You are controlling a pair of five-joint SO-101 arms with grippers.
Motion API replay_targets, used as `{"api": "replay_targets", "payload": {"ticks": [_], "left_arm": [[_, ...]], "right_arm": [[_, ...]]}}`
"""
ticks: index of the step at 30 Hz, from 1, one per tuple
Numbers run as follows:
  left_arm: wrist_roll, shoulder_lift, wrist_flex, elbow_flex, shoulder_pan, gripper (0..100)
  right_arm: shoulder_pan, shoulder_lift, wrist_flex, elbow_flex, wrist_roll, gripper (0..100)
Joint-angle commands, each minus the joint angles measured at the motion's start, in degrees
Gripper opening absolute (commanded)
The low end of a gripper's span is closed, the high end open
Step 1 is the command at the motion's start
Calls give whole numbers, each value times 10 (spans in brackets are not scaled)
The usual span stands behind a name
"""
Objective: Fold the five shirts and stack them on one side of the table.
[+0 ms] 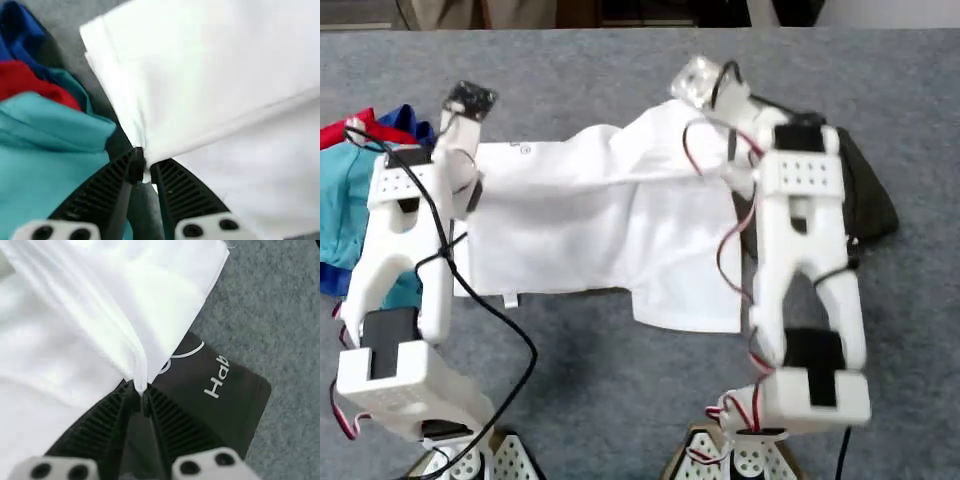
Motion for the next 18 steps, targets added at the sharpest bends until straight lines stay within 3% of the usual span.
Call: {"api": "replay_targets", "payload": {"ticks": [1, 9, 13, 18], "left_arm": [[-7, -95, 4, 57, 7, 18], [-8, -311, -12, 252, 7, 18], [-8, -323, -70, 311, 4, 18], [-7, -298, -70, 317, 7, 18]], "right_arm": [[28, -105, -69, 124, 5, 2], [33, -314, -74, 338, 47, 2], [35, -392, -75, 424, 68, 2], [41, -423, -75, 489, 90, 2]]}}
